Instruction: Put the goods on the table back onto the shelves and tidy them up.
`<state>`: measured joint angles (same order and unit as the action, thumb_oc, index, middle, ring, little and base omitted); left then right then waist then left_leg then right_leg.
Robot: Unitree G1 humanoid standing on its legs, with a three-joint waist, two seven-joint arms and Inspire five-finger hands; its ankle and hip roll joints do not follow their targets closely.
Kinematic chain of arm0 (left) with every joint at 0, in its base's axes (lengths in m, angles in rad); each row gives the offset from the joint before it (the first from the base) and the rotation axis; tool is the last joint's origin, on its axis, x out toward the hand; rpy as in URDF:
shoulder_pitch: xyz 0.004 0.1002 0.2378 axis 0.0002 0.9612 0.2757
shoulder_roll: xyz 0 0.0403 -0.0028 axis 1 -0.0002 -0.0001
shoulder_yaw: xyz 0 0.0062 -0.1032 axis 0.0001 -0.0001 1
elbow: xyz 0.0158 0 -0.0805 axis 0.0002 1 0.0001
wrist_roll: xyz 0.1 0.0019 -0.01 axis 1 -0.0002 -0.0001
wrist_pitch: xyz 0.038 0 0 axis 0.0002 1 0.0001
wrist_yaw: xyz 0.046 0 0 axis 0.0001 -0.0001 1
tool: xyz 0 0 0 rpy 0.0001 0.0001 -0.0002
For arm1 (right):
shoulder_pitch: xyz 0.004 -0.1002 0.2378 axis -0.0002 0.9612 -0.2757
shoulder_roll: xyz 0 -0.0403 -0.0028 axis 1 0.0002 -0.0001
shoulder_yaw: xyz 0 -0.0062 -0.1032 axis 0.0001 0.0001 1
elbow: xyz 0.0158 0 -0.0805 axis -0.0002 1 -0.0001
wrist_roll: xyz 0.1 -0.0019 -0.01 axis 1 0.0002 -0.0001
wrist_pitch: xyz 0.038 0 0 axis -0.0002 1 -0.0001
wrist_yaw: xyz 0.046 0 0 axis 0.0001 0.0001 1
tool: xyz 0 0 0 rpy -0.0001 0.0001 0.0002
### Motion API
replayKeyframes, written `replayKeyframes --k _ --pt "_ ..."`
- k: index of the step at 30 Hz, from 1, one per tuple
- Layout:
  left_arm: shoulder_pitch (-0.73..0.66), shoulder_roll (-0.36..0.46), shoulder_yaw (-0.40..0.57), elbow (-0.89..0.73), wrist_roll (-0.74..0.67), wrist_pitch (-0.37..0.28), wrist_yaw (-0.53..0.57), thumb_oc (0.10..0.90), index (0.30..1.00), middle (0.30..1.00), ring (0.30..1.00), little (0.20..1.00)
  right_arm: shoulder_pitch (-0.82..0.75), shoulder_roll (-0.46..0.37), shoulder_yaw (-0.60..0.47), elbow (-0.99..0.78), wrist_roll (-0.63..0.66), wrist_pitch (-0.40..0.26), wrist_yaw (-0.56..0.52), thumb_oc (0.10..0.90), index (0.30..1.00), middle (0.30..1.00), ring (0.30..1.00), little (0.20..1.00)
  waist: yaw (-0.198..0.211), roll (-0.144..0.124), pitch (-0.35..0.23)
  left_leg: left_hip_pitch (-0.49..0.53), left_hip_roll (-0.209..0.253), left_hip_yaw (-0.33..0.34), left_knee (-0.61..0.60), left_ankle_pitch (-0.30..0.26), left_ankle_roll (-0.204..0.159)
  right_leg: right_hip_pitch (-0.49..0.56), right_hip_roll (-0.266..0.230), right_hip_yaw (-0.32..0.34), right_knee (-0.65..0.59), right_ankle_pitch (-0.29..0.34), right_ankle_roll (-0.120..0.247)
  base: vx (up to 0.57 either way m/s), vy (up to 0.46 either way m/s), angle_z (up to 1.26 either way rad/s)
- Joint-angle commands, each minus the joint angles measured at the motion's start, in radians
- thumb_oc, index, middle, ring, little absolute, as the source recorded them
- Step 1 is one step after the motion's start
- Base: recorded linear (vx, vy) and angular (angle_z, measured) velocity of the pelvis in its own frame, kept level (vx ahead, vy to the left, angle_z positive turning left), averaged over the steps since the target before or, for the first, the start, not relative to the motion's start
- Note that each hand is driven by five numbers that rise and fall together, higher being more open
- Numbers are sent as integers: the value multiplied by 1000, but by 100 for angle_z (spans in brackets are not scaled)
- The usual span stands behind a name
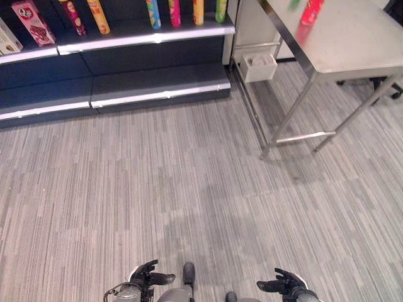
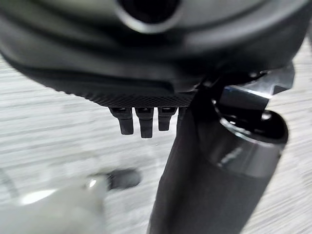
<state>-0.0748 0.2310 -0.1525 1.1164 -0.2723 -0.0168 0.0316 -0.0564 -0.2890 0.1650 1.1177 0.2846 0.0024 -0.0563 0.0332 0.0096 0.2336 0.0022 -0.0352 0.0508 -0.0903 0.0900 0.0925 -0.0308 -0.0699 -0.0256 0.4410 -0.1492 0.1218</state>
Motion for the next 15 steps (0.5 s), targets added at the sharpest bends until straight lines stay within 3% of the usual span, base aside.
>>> replayKeyframes --k 1,2,3,4,8,10,11,13,15 --pt "53 54 6 -55 14 -8 -4 800 900 900 900 900 8 -45 -5 -111 -20 -24 -10 800 900 900 900 900 -8 18 13 -24 0 -14 119 -146 -15 -99 -69 -48 179 216 0 436 254 5" --pt "39 56 3 -64 16 -17 0 800 900 900 900 900 8 -52 0 -122 -27 -25 -7 800 900 900 900 900 -21 21 19 32 -2 -22 100 -172 -28 -157 -82 -126 66 136 -15 331 96 2" --pt "39 56 3 -64 16 -17 0 800 900 900 900 900 9 -52 0 -122 -27 -25 -7 800 900 900 900 900 -26 23 22 37 0 -26 99 -173 -29 -148 -81 -131 63 135 -16 372 -18 -9" --pt "36 56 3 -67 15 -22 2 800 900 900 900 900 8 -56 5 -123 -30 -25 -5 800 900 900 900 900 -35 19 28 63 -4 -33 96 -188 -38 -155 -77 -156 -38 124 -11 268 -75 -4" --pt "22 51 7 -67 22 -34 -2 800 900 900 900 900 14 -65 3 -109 -42 -19 -5 800 900 900 900 900 -85 -14 30 187 -11 -76 48 -239 -74 -207 -14 -172 -431 223 48 476 -146 34" --pt "11 45 -1 -58 38 -37 -4 800 900 900 900 900 18 -68 0 -93 -44 -17 -4 800 900 900 900 900 -94 -21 27 214 -9 -96 66 -273 -85 -183 0 -175 -493 242 51 426 -164 61" --pt "16 40 0 -56 39 -38 -2 800 900 900 900 900 21 -67 3 -82 -46 -18 -2 800 900 900 900 900 -93 -24 21 227 -3 -107 82 -271 -97 -172 5 -168 -478 256 33 545 -276 113" --pt "24 28 -5 -66 21 -42 -5 800 900 900 900 900 34 -64 6 -54 -43 -22 4 800 900 900 900 900 -90 -22 7 192 26 -103 252 -197 -147 -102 32 -182 -482 245 2 508 -334 118" --pt "27 27 -12 -80 11 -38 -10 800 900 900 900 900 38 -63 13 -42 -35 -22 6 800 900 900 900 900 -82 -34 13 91 55 -61 477 -106 -186 -33 41 -195 -499 211 -36 278 -272 51"
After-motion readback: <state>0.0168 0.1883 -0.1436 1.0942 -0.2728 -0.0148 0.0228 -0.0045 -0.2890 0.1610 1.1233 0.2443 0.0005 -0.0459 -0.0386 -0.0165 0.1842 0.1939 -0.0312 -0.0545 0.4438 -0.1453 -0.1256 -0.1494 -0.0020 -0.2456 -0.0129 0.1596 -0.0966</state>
